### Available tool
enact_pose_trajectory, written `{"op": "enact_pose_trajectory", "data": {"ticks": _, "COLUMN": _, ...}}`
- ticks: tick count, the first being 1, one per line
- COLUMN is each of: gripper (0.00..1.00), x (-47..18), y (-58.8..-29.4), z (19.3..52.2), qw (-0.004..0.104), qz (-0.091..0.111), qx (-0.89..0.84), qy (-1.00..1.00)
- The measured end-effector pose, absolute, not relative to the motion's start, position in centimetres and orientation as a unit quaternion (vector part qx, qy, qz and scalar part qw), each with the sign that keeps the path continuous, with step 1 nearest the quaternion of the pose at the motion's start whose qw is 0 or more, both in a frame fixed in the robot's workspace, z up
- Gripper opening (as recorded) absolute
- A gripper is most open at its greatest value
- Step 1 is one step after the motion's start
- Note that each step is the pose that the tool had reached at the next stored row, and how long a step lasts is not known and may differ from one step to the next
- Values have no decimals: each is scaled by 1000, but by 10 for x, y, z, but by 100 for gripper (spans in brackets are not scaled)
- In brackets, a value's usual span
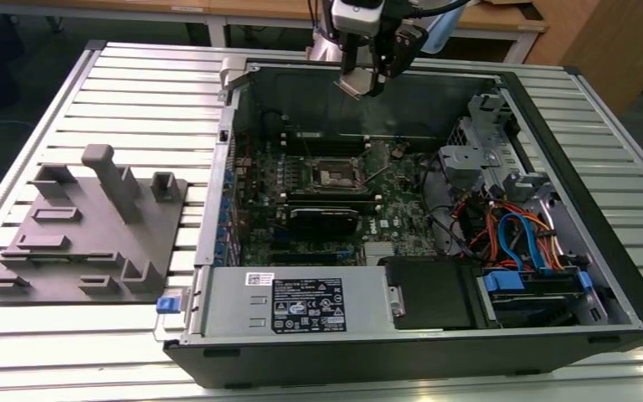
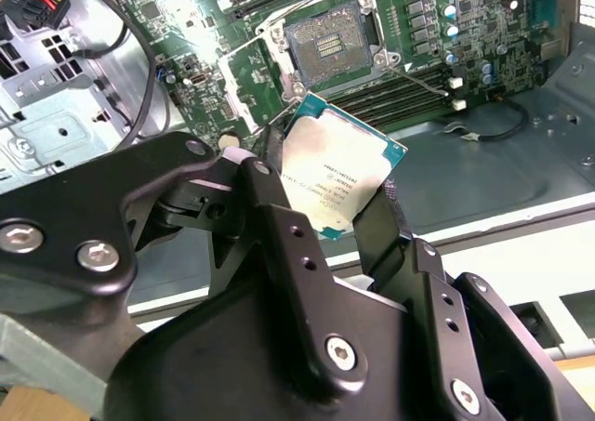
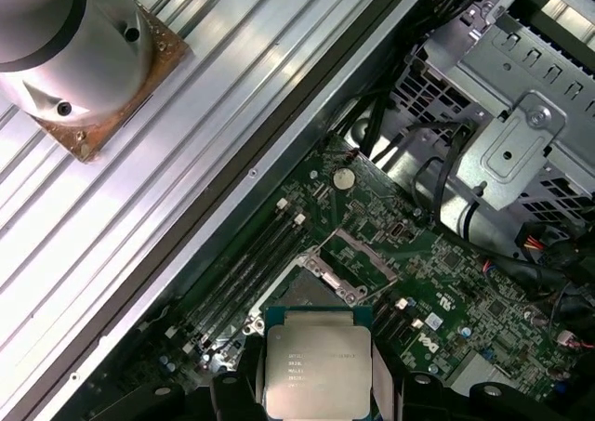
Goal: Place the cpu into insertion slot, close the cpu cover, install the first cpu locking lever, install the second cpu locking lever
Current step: 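Place the cpu into insertion slot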
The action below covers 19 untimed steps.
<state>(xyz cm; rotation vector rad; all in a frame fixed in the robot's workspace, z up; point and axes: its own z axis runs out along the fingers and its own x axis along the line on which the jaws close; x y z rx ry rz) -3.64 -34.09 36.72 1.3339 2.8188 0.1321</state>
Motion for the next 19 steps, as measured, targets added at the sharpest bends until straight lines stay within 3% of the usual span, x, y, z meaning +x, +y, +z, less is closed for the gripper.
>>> {"op": "enact_pose_trajectory", "data": {"ticks": 19, "gripper": 54, "x": -36, "y": -341, "z": 365, "qw": 13, "qz": 41, "qx": 494, "qy": 868}}
